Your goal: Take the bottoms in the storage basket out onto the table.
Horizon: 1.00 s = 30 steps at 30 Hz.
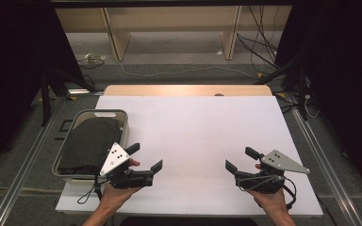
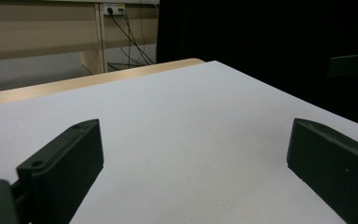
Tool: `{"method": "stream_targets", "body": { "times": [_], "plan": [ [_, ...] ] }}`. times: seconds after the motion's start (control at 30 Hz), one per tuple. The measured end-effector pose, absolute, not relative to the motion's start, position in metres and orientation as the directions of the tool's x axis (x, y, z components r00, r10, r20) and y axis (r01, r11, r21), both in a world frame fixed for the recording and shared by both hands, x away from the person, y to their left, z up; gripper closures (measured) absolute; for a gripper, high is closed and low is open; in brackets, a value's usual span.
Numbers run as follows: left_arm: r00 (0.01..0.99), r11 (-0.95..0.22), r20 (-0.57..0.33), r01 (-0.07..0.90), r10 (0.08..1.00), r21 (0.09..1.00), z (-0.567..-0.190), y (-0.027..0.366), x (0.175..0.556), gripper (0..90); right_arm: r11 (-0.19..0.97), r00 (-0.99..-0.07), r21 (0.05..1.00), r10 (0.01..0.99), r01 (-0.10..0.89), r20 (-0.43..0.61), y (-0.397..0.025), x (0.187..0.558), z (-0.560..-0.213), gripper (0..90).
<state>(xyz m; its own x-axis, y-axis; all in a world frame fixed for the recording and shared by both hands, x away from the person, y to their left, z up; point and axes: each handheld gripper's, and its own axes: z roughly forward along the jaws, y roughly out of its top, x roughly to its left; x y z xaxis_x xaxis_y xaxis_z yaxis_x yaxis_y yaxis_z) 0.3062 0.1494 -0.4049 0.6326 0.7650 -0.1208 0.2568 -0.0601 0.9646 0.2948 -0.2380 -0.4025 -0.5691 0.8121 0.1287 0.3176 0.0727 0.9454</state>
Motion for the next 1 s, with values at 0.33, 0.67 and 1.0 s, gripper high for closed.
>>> {"method": "stream_targets", "body": {
  "times": [0.33,0.67,1.0],
  "plan": [
    [0.626,-0.053,-0.13,0.264,0.769,0.963,-0.404,0.149,0.31,3.5,0.075,-0.556,0.941,0.821,0.331,0.13,-0.242,0.299,-0.405,15.5],
    [0.582,-0.006,-0.169,0.287,0.796,0.958,-0.401,0.161,0.32,4.9,0.057,-0.547,0.947,0.827,0.317,0.134,-0.243,0.293,-0.401,15.8],
    [0.422,0.088,-0.256,0.377,0.87,0.922,-0.394,0.186,0.363,6.9,0.062,-0.545,0.942,0.827,0.33,0.137,-0.242,0.298,-0.404,15.8]
  ]
}}
